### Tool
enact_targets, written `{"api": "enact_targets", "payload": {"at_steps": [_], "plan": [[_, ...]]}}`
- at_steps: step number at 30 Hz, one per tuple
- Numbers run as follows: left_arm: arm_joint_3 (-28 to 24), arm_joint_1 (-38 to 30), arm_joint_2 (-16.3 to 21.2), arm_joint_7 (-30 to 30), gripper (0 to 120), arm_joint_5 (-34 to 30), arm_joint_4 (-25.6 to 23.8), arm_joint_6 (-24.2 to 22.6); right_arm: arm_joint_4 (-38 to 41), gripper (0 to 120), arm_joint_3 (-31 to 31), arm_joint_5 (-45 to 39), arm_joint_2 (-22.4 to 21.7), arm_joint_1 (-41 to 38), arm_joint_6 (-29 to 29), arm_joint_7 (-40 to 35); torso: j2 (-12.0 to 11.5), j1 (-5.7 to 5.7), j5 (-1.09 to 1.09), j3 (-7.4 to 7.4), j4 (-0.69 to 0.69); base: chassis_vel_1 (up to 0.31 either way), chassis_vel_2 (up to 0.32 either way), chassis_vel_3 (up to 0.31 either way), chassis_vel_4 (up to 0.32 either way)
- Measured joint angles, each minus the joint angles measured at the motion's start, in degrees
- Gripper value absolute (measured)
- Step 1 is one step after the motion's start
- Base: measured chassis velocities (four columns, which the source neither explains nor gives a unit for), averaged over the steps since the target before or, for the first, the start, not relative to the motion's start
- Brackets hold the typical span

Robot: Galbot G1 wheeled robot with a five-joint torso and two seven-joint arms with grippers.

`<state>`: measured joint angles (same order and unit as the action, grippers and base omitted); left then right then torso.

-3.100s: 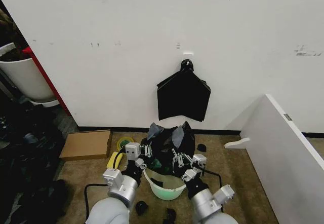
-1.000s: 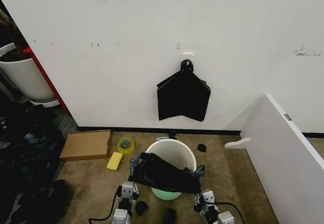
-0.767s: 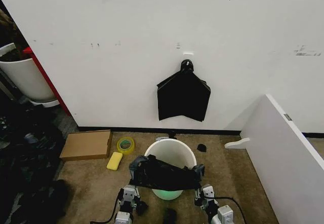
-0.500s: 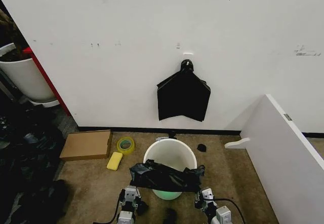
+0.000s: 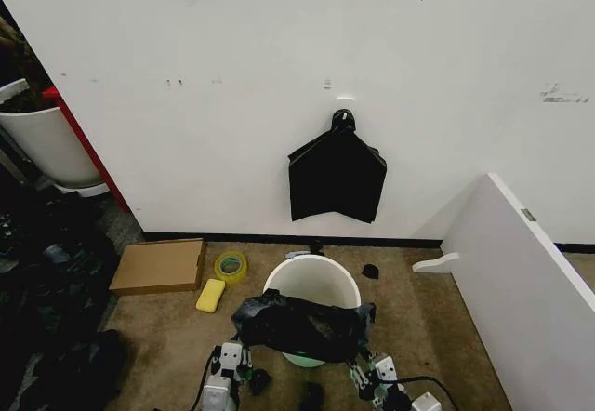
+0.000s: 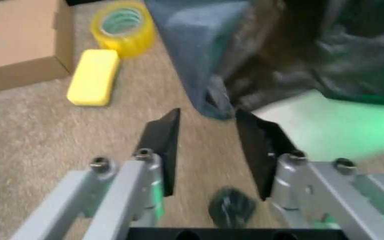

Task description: Place the garbage bag over the trash bin.

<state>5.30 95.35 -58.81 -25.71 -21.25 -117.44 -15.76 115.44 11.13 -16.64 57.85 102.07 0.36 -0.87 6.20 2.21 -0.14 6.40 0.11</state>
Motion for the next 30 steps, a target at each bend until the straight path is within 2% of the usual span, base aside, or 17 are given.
{"api": "enact_targets", "payload": {"at_steps": [5, 7, 9, 12, 14, 16, 19, 21, 25, 27, 28, 29, 30], "plan": [[0.42, 2.16, 4.73, 2.67, 59, -0.11, -4.84, -2.39, 1.69, 62, -0.31, 0.68, -0.81, 1.46, 0.59, -1.36, 0.0, 0.0, 0.0, 0.0, 0.0, 0.0, 0.0, 0.0, 0.0], [0.52, 3.03, 6.55, 3.13, 71, 0.33, -7.09, -2.83, 2.41, 74, -0.33, 1.01, -0.93, 2.18, 0.56, -2.47, 0.0, 0.0, -0.01, 0.0, 0.0, 0.0, 0.0, 0.0, 0.0], [0.55, 3.5, 7.41, 3.21, 74, 0.82, -8.11, -2.86, 2.98, 77, -0.33, 1.25, -1.08, 2.71, 0.37, -3.19, 0.0, 0.0, -0.01, 0.0, 0.01, 0.0, 0.0, 0.0, 0.0], [0.56, 4.36, 8.64, 3.13, 86, 2.54, -10.03, -1.41, 6.05, 89, -0.4, 2.37, -2.01, 5.02, 0.09, -6.6, 0.0, 0.0, -0.02, 0.0, 0.0, 0.0, 0.0, 0.0, 0.0], [0.55, 4.42, 8.52, 2.51, 97, 3.5, -10.93, 0.4, 10.41, 98, -0.92, 3.22, -3.21, 7.52, 3.67, -12.29, 0.0, 0.0, -0.01, 0.0, 0.01, 0.0, 0.0, 0.0, 0.0], [0.53, 4.38, 8.36, 2.33, 98, 3.58, -11.17, 0.66, 12.13, 99, -1.16, 2.84, -3.74, 8.27, 5.7, -14.62, 0.0, 0.0, 0.0, 0.0, 0.01, 0.0, 0.0, 0.0, 0.0], [0.46, 4.31, 7.67, 1.79, 100, 3.76, -12.48, 1.04, 18.02, 100, -1.77, -1.37, -5.42, 9.96, 11.77, -21.73, 0.0, 0.0, 0.0, 0.0, 0.01, 0.0, 0.0, 0.0, 0.0], [0.51, 4.36, 7.09, 1.46, 100, 4.46, -13.67, 1.39, 21.59, 100, -1.77, -4.03, -6.43, 10.05, 13.12, -24.03, 0.0, 0.0, 0.0, 0.0, 0.01, 0.0, 0.0, 0.0, 0.0], [0.8, 4.37, 5.67, 1.41, 100, 6.49, -14.84, 3.06, 23.69, 100, 0.02, -6.92, -6.25, 6.79, 11.2, -20.84, 0.0, 0.0, 0.0, 0.0, 0.01, 0.0, 0.0, 0.0, 0.0], [0.94, 4.34, 3.8, 2.31, 100, 8.32, -15.53, 5.2, 22.9, 100, 2.01, -12.27, -5.14, 0.79, 10.26, -14.55, 0.0, 0.0, -0.01, 0.0, 0.02, 0.0, 0.0, 0.0, 0.0], [1.13, 4.3, 1.98, 3.81, 100, 10.03, -15.67, 7.25, 19.72, 100, 2.58, -17.0, -4.1, -6.15, 9.92, -9.45, 0.0, 0.0, -0.01, 0.0, 0.02, 0.0, 0.0, 0.0, 0.0], [1.13, 4.3, 1.98, 3.81, 100, 10.03, -15.67, 7.25, 19.72, 100, 2.58, -17.0, -4.1, -6.15, 9.92, -9.45, 0.0, 0.0, -0.01, 0.0, 0.02, 0.0, 0.0, 0.0, 0.0], [1.27, 4.3, 0.96, 4.71, 100, 11.13, -15.64, 8.17, 16.72, 100, 2.58, -19.2, -3.51, -10.39, 9.85, -6.34, 0.0, 0.0, -0.03, 0.0, 0.02, 0.0, 0.0, 0.0, 0.0]]}}
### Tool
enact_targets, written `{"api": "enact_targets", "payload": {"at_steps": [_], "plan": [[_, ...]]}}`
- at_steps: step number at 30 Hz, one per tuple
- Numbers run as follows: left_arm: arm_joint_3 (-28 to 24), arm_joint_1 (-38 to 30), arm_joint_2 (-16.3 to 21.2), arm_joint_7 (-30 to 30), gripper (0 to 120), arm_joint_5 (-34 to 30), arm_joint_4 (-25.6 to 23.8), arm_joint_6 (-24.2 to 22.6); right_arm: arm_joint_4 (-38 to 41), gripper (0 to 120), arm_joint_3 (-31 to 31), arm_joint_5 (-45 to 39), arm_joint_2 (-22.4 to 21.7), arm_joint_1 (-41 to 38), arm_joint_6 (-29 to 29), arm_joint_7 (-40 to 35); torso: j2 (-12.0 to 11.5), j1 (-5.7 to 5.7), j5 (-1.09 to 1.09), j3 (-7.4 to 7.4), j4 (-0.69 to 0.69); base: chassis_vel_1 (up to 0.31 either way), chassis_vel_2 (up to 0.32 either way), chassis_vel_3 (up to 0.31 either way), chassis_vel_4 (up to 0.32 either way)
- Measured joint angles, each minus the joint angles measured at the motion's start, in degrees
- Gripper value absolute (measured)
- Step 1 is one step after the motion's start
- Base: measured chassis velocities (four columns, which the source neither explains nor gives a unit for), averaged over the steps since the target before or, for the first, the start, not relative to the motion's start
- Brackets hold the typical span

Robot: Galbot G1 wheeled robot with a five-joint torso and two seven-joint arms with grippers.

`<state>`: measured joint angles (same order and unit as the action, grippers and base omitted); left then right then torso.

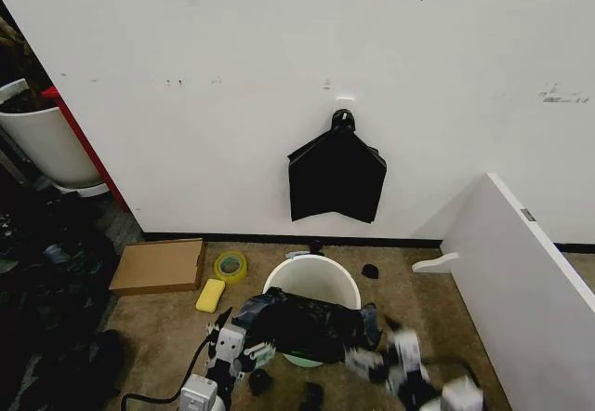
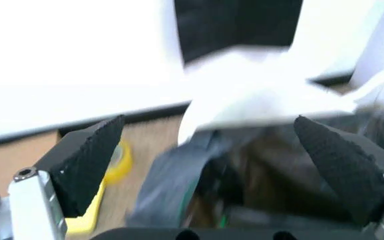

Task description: Place the garbage bag over the trash bin.

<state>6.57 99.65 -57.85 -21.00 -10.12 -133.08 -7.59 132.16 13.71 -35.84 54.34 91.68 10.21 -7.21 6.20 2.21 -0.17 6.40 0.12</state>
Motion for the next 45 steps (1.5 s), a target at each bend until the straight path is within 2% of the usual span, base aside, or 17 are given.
{"api": "enact_targets", "payload": {"at_steps": [1, 4, 6, 7, 9, 12, 17, 20, 21, 28, 29, 35, 37, 40, 42, 45], "plan": [[0.2, 0.0, -1.62, 1.18, 100, 1.72, 0.17, 1.41, -4.54, 100, -0.22, -1.93, 0.66, -4.98, 0.01, 4.01, 0.0, 0.0, -0.01, 0.0, -0.06, 0.0, 0.0, 0.0, 0.0], [0.16, 0.12, -4.62, 2.03, 100, 3.36, 0.28, 2.86, -15.86, 100, -1.57, -3.01, 2.33, -15.74, 0.58, 13.86, -0.01, 0.02, 0.01, 0.01, -0.02, 0.0, 0.0, 0.0, 0.0], [0.13, 0.5, -5.84, 1.69, 100, 3.11, -0.03, 2.94, -25.81, 100, -2.95, -1.12, 3.51, -24.74, 3.03, 22.32, -0.01, 0.02, 0.0, 0.02, -0.04, 0.0, 0.0, 0.0, 0.0], [0.13, 0.5, -5.84, 1.69, 100, 3.11, -0.03, 2.94, -25.81, 100, -2.95, -1.12, 3.51, -24.74, 3.03, 22.32, -0.01, 0.02, 0.0, 0.02, -0.04, 0.0, 0.0, 0.0, 0.0], [0.39, 0.95, -5.69, 0.88, 100, 2.4, 0.03, 2.95, -32.84, 100, -4.27, 1.13, 3.9, -31.05, 5.6, 26.41, -0.01, 0.02, 0.01, 0.02, -0.04, 0.0, 0.0, 0.0, 0.0], [0.74, 1.2, -5.32, -0.28, 100, 1.47, 0.37, 2.96, -37.78, 100, -5.79, 2.83, 3.77, -35.24, 8.37, 29.04, -0.01, 0.02, 0.03, 0.01, -0.01, 0.0, 0.0, 0.0, 0.0], [0.55, 0.71, -6.02, -1.42, 100, 0.66, 0.48, 2.9, -44.46, 98, -8.44, 8.73, 3.86, -39.14, 7.78, 33.04, -0.01, 0.02, 0.02, 0.01, -0.01, 0.0, 0.0, 0.0, 0.0], [0.05, 0.34, -6.6, -1.65, 100, 0.54, 0.52, 2.78, -45.93, 87, -9.24, 10.64, 4.07, -39.59, 7.19, 33.84, -0.01, 0.01, 0.02, 0.01, -0.01, 0.0, 0.0, 0.0, 0.0], [0.05, 0.34, -6.6, -1.65, 100, 0.54, 0.52, 2.78, -45.93, 87, -9.24, 10.64, 4.07, -39.59, 7.19, 33.84, -0.01, 0.01, 0.02, 0.01, -0.01, 0.0, 0.0, 0.0, 0.0], [-0.1, 0.06, -6.76, -2.86, 100, -0.3, 1.26, 2.69, -47.48, 57, -9.3, 13.97, 4.78, -38.36, 5.93, 34.55, 0.0, 0.0, 0.03, -0.01, -0.01, 0.0, 0.0, 0.0, 0.0], [-0.1, 0.06, -6.76, -2.86, 100, -0.3, 1.26, 2.69, -47.48, 57, -9.3, 13.97, 4.78, -38.36, 5.93, 34.55, 0.0, 0.0, 0.03, -0.01, -0.01, 0.0, 0.0, 0.0, 0.0], [-0.27, 1.05, -6.72, -4.17, 100, -0.31, 1.43, 2.93, -47.29, 30, -8.87, 14.12, 5.02, -37.2, 5.92, 34.58, 0.0, 0.0, 0.03, -0.01, -0.01, 0.0, 0.0, 0.0, 0.0], [-0.27, 1.24, -6.66, -4.35, 100, -0.29, 1.32, 2.96, -46.96, 27, -8.84, 14.05, 5.01, -36.88, 5.92, 34.16, 0.0, 0.0, 0.03, -0.01, -0.01, 0.0, 0.0, 0.0, 0.0], [-0.29, 1.49, -6.57, -4.8, 100, -0.28, 1.01, 3.0, -45.16, 14, -8.94, 12.21, 4.63, -35.57, 7.08, 30.31, 0.0, -0.01, 0.02, -0.01, -0.01, 0.0, 0.0, 0.0, 0.0], [-0.33, 1.48, -6.57, -4.93, 100, -0.29, 0.98, 3.0, -44.31, 11, -8.98, 11.26, 4.39, -35.0, 7.82, 28.52, 0.0, 0.0, 0.01, 0.0, -0.02, 0.0, 0.0, 0.0, 0.0], [-0.62, 1.21, -6.62, -5.38, 100, -0.81, 0.98, 2.91, -40.24, 3, -9.1, 6.66, 3.28, -32.41, 10.76, 19.71, 0.0, 0.0, -0.01, 0.0, -0.04, 0.0, 0.0, 0.0, 0.0]]}}
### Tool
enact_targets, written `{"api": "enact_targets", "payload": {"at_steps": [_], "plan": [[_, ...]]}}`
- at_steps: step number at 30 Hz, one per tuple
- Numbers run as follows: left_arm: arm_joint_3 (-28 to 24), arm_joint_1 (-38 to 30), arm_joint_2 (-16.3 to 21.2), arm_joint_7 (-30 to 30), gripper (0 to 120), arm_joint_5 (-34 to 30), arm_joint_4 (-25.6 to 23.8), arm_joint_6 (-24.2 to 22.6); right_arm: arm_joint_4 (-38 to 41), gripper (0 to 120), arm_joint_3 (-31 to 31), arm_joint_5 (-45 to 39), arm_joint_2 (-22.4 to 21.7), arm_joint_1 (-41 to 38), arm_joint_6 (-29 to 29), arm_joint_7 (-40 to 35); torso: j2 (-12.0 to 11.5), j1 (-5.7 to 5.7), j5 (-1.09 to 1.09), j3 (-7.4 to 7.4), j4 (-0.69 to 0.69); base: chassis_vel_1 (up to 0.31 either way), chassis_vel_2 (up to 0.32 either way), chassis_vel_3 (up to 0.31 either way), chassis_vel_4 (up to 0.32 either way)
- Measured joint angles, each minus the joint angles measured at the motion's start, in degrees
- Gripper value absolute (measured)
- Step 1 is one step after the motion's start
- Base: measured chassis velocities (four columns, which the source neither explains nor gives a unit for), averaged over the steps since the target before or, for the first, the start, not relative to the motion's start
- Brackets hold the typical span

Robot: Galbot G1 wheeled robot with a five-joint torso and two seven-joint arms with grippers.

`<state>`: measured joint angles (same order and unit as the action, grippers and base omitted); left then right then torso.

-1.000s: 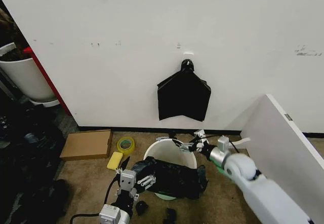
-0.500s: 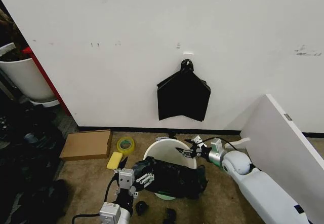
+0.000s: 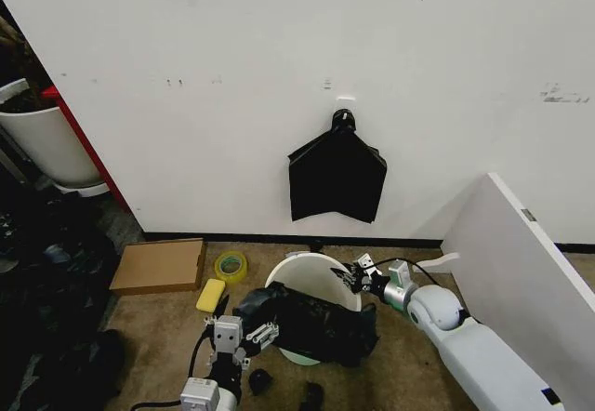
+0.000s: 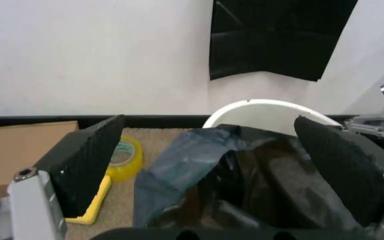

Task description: Place the garbage bag over the trash bin.

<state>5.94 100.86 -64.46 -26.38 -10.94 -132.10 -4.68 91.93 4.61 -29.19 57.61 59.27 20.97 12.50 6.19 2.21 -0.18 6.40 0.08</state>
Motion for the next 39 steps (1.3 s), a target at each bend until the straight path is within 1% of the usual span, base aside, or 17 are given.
{"api": "enact_targets", "payload": {"at_steps": [1, 3, 4, 5, 9, 10, 12, 13, 17, 18, 20, 21, 22, 24, 27, 31, 39], "plan": [[-0.08, -0.14, 0.0, -0.15, 100, -0.29, 0.0, -0.11, 1.63, 3, -0.05, -1.71, -0.34, 0.88, 1.39, -3.73, 0.0, 0.0, -0.01, 0.0, 0.0, 0.0, 0.0, 0.0, 0.0], [-0.2, -0.51, 0.01, -0.39, 100, -0.78, 0.16, -0.37, 6.41, 3, -0.05, -8.0, -1.22, 3.65, 4.37, -14.33, 0.0, 0.0, 0.03, 0.0, 0.02, 0.0, 0.0, 0.0, 0.0], [-0.26, -0.71, 0.02, -0.47, 100, -1.0, 0.34, -0.49, 8.56, 3, 0.02, -10.61, -1.44, 5.2, 4.59, -18.86, 0.0, 0.0, 0.03, 0.0, 0.02, 0.0, 0.0, 0.0, 0.0], [-0.26, -0.71, 0.02, -0.47, 100, -1.0, 0.34, -0.49, 8.56, 3, 0.02, -10.61, -1.44, 5.2, 4.59, -18.86, 0.0, 0.0, 0.03, 0.0, 0.02, 0.0, 0.0, 0.0, 0.0], [-0.52, -2.08, 0.08, -0.69, 100, -1.99, 1.21, -0.97, 17.9, 2, 1.03, -19.94, -0.33, 11.98, 2.06, -35.95, 0.0, 0.01, 0.04, 0.0, 0.03, 0.0, 0.0, 0.0, 0.0], [-0.59, -2.61, 0.09, -0.72, 100, -2.35, 1.52, -1.07, 20.1, 2, 1.64, -21.94, 0.55, 13.75, 1.51, -39.35, 0.0, 0.0, 0.04, 0.0, 0.03, 0.0, 0.0, 0.0, 0.0], [-0.67, -4.01, 0.05, -0.75, 100, -3.45, 1.97, -1.48, 23.13, 2, 2.96, -23.5, 2.57, 16.93, 0.41, -43.32, 0.0, 0.01, 0.04, 0.01, 0.03, 0.0, 0.0, 0.0, 0.0], [-0.67, -4.01, 0.05, -0.75, 100, -3.45, 1.97, -1.48, 23.13, 2, 2.96, -23.5, 2.57, 16.93, 0.41, -43.32, 0.0, 0.01, 0.04, 0.01, 0.03, 0.0, 0.0, 0.0, 0.0], [-0.54, -7.24, -0.14, -0.93, 100, -7.35, 1.91, -3.74, 25.37, 2, 5.26, -19.55, 6.52, 21.99, -2.28, -44.39, 0.0, 0.01, 0.04, 0.0, 0.04, 0.0, 0.0, 0.0, 0.0], [-0.41, -7.87, -0.15, -0.99, 100, -8.18, 1.62, -4.23, 25.22, 2, 5.68, -18.31, 7.58, 22.82, -3.02, -44.4, 0.0, 0.01, 0.04, 0.0, 0.04, 0.0, 0.0, 0.0, 0.0], [-0.38, -7.98, -0.14, -1.0, 100, -8.32, 1.56, -4.3, 25.14, 2, 5.74, -18.07, 7.78, 22.94, -3.18, -44.4, 0.0, 0.01, 0.04, 0.0, 0.04, 0.0, 0.0, 0.0, 0.0], [-0.03, -8.72, -0.16, -1.18, 100, -9.56, 1.08, -4.74, 24.0, 2, 6.04, -15.89, 9.59, 23.77, -4.74, -44.54, 0.0, 0.01, 0.04, 0.0, 0.04, 0.0, 0.0, 0.0, 0.0], [0.1, -8.9, -0.16, -1.29, 100, -9.99, 0.9, -4.86, 23.46, 2, 6.06, -15.08, 10.36, 23.95, -5.35, -44.71, 0.0, 0.01, 0.03, 0.0, 0.04, 0.0, 0.0, 0.0, 0.0], [0.27, -9.07, -0.13, -1.53, 100, -10.43, 0.74, -4.92, 22.65, 2, 5.97, -13.96, 12.07, 24.07, -6.61, -45.39, 0.0, 0.01, 0.04, 0.0, 0.03, 0.0, 0.0, 0.0, 0.0], [0.2, -8.52, -0.49, -1.75, 100, -9.28, 0.81, -4.63, 21.78, 2, 4.51, -13.09, 14.34, 23.8, -9.52, -48.91, 0.0, 0.01, 0.03, 0.0, 0.03, 0.0, 0.0, 0.0, 0.0], [-0.19, -6.75, -1.19, -1.74, 100, -6.76, 0.18, -3.79, 21.74, 2, 2.66, -12.63, 14.45, 23.88, -11.6, -51.06, 0.0, 0.01, 0.04, 0.0, 0.02, 0.0, 0.0, 0.0, 0.0], [-0.36, -4.08, -2.87, -1.72, 100, -3.89, -0.63, -2.19, 21.49, 2, 0.53, -12.93, 12.53, 23.49, -12.04, -52.85, 0.0, 0.01, 0.04, 0.0, 0.03, 0.0, 0.0, 0.0, 0.0]]}}
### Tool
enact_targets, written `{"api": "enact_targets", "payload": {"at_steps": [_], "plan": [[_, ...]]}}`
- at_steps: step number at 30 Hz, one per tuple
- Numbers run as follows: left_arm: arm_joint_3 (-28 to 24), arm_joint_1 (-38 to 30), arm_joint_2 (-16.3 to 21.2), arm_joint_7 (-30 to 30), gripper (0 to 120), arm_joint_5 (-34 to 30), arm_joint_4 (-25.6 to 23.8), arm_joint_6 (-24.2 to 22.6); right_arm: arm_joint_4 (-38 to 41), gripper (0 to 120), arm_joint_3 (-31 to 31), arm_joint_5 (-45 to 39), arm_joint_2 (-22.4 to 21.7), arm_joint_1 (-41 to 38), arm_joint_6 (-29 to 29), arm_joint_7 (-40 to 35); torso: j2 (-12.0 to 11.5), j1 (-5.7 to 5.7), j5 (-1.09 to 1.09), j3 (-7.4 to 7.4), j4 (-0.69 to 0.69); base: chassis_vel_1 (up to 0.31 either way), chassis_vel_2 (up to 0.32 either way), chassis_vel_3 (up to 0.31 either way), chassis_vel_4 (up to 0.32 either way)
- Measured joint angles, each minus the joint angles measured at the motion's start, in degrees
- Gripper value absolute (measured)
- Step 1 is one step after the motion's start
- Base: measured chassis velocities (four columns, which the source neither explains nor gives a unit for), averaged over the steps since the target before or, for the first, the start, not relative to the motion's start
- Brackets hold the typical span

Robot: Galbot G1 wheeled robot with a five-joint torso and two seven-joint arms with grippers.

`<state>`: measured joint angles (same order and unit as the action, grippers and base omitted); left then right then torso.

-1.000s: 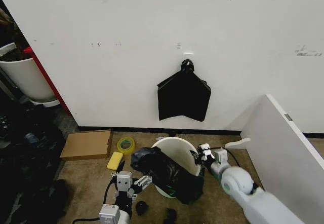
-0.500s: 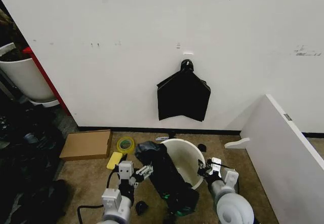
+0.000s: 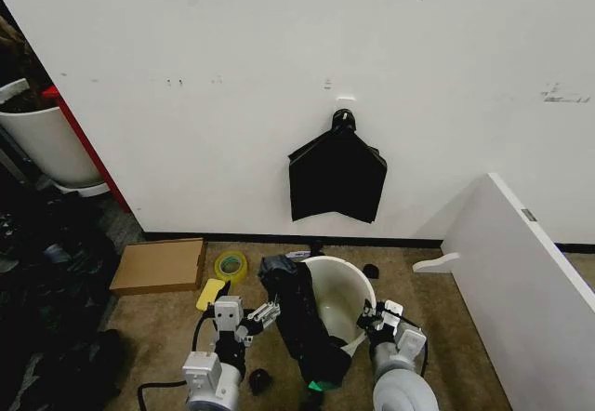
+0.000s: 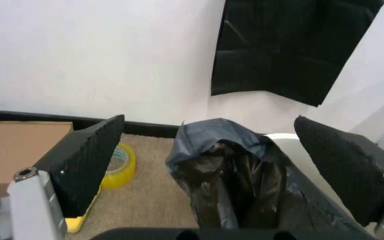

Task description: Place the garbage bag over the trash bin.

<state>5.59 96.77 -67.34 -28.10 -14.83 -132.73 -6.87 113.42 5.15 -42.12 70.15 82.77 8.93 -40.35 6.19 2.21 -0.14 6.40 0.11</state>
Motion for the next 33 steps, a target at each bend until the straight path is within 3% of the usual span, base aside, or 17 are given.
{"api": "enact_targets", "payload": {"at_steps": [9, 12, 15, 18, 20, 22, 27, 29, 33], "plan": [[0.76, 0.25, -0.26, -0.22, 100, 0.69, 2.27, 0.79, 7.47, 34, 1.07, 5.22, -3.05, 2.17, -0.51, 1.95, 0.0, 0.0, 0.0, 0.0, 0.0, 0.0, 0.0, 0.0, 0.0], [1.33, -0.62, -0.17, -0.79, 100, -0.41, 5.96, 1.05, 10.24, 47, 1.61, 9.42, -5.39, 3.61, -1.44, 11.83, 0.0, 0.0, 0.01, 0.0, 0.01, 0.0, 0.0, 0.0, 0.0], [1.56, -1.07, -0.01, -1.25, 100, -1.5, 7.82, 1.05, 10.49, 55, 1.26, 10.56, -6.33, 3.49, -0.82, 16.83, 0.0, 0.0, 0.0, 0.0, 0.01, 0.0, 0.0, 0.0, 0.0], [1.92, -1.54, 0.19, -1.95, 100, -2.91, 10.18, 0.97, 9.6, 69, 0.42, 11.88, -7.8, 2.27, 4.13, 27.25, 0.0, 0.0, -0.01, 0.0, 0.0, 0.0, 0.0, 0.0, 0.0], [2.14, -1.54, 0.23, -2.14, 100, -3.16, 10.58, 0.97, 9.19, 76, -0.1, 12.25, -8.13, 1.63, 6.66, 29.97, 0.0, 0.0, -0.01, 0.0, 0.0, 0.0, 0.0, 0.0, 0.0], [2.36, -1.4, 0.28, -2.27, 100, -3.24, 10.64, 0.97, 8.98, 76, -0.54, 12.45, -8.25, 1.05, 8.84, 30.41, 0.0, 0.0, -0.01, 0.0, 0.0, 0.0, 0.0, 0.0, 0.0], [2.56, -0.56, 0.21, -2.45, 100, -3.12, 10.36, 0.99, 7.58, 54, -2.46, 12.26, -8.21, -0.83, 13.54, 26.64, 0.0, 0.0, -0.01, 0.0, 0.0, 0.0, 0.0, 0.0, 0.0], [2.55, -0.54, 0.19, -2.46, 100, -3.09, 10.33, 0.99, 7.44, 53, -2.51, 12.2, -8.19, -0.88, 13.82, 26.45, 0.0, 0.0, -0.01, 0.0, 0.0, 0.0, 0.0, 0.0, 0.0], [1.94, -0.79, 0.16, -2.46, 100, -3.37, 10.16, 0.69, 6.04, 34, -2.32, 12.07, -8.0, -1.19, 14.52, 25.82, 0.0, 0.0, -0.01, 0.0, 0.0, 0.0, 0.0, 0.0, 0.0]]}}
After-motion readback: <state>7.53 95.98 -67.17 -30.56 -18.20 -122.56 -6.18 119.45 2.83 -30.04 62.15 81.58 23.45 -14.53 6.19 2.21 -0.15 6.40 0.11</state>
